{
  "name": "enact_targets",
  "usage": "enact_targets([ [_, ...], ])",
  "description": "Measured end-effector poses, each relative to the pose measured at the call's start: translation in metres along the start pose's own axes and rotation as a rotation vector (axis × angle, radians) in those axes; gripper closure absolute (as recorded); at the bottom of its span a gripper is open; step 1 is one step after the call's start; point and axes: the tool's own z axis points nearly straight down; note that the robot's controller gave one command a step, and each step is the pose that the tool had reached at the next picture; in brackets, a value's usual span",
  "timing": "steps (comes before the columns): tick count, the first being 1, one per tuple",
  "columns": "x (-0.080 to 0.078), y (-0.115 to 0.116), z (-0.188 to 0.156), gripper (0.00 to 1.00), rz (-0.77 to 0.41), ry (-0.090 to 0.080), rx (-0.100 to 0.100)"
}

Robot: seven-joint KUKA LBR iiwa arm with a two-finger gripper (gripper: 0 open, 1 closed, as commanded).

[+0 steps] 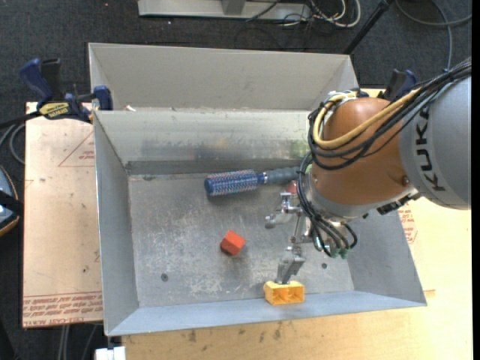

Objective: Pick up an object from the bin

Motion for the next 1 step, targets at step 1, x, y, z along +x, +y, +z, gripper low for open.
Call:
enact_targets([
  [1, -0.07, 0.0529, 0.1048, 0.0, -0.155, -0.007, -0.001],
])
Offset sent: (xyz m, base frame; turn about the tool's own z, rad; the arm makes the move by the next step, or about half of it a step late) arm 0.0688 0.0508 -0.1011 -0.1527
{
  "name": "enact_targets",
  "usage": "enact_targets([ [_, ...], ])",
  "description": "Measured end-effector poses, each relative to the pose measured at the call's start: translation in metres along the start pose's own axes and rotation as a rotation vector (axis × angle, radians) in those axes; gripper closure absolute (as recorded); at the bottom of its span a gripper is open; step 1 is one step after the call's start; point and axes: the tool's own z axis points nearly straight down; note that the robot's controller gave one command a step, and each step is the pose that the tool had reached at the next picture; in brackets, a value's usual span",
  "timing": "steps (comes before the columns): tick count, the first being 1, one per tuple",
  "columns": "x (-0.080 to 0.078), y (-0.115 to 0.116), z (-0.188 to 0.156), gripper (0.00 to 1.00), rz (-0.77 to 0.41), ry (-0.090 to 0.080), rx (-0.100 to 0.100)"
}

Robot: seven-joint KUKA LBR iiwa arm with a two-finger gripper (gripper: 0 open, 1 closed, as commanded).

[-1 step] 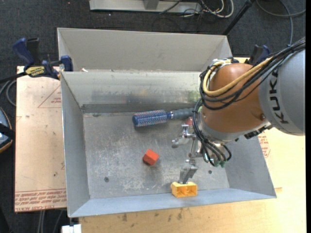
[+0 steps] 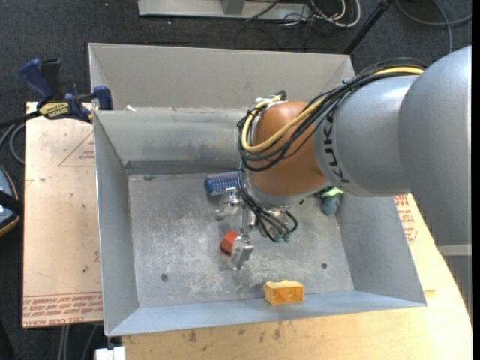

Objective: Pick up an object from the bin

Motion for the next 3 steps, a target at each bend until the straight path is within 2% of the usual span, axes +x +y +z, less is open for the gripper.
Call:
enact_targets([
  [1, 0.0, -0.002, -0.004, 1.0, 0.003, -0.001, 0.001],
  [2, 0.0, -0.002, -0.004, 0.0, 0.004, -0.001, 0.001],
  [3, -0.001, -0.054, 0.023, 0.0, 0.146, -0.009, -0.006],
])
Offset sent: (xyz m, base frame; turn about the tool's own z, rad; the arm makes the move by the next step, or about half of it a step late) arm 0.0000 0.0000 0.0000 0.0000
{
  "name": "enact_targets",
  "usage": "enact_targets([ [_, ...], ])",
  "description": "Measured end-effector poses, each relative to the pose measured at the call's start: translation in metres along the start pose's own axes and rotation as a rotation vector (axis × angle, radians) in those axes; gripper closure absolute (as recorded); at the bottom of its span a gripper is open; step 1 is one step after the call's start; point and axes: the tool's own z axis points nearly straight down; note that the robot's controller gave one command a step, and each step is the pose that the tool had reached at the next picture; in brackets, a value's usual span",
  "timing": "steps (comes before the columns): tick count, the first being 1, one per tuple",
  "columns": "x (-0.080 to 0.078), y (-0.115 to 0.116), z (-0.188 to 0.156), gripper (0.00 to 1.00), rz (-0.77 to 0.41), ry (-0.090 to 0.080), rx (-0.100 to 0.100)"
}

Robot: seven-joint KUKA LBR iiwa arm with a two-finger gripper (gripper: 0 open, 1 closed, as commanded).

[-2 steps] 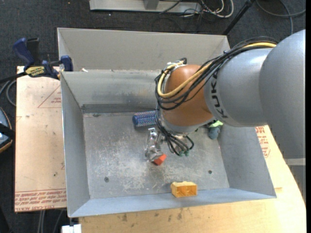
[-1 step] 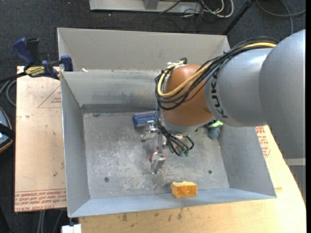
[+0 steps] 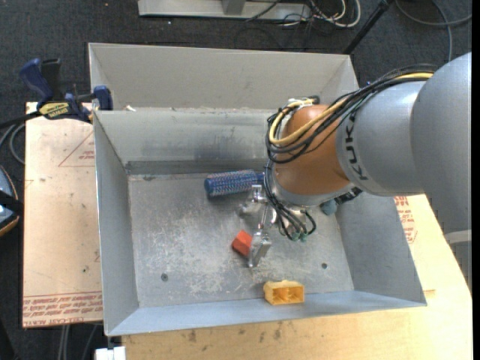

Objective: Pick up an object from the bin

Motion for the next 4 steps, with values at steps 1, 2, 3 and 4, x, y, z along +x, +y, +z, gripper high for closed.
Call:
enact_targets([
  [1, 0.012, 0.011, -0.001, 0.0, 0.251, -0.015, 0.003],
  [2, 0.003, -0.013, -0.028, 0.0, 0.223, 0.001, 0.009],
  [3, 0.009, 0.032, 0.0, 0.0, 0.296, -0.006, 0.01],
  [4, -0.011, -0.021, -0.002, 0.0, -0.089, -0.004, 0.004],
])
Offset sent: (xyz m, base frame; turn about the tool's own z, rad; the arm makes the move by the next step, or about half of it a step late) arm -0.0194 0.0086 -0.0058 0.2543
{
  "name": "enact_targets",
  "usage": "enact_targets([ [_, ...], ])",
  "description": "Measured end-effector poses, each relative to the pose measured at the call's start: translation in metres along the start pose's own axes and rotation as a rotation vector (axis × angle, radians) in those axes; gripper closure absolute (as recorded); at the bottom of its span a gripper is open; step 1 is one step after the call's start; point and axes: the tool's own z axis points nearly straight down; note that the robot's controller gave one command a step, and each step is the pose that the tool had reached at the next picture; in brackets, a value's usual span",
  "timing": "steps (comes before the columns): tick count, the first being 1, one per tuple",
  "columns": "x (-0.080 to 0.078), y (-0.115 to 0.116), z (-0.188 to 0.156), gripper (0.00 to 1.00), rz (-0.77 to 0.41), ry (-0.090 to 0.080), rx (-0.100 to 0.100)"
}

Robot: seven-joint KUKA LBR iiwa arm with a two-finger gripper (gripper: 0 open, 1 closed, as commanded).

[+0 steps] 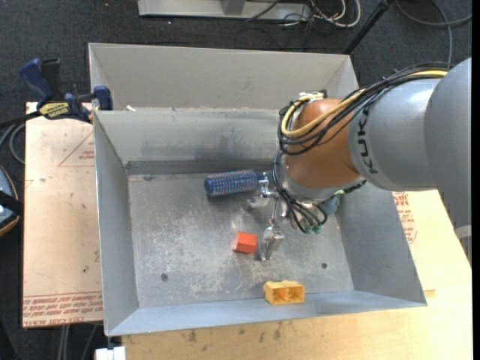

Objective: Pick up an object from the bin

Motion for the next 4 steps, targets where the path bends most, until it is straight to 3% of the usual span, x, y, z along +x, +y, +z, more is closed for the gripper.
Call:
enact_targets([
  [1, -0.01, 0.059, 0.001, 0.0, 0.105, -0.003, 0.007],
  [2, -0.011, 0.06, -0.001, 1.0, 0.108, -0.007, 0.002],
  [3, -0.014, 0.06, -0.001, 1.0, 0.189, 0.005, 0.0],
  [4, -0.019, 0.076, -0.134, 1.0, 0.22, 0.001, 0.002],
])
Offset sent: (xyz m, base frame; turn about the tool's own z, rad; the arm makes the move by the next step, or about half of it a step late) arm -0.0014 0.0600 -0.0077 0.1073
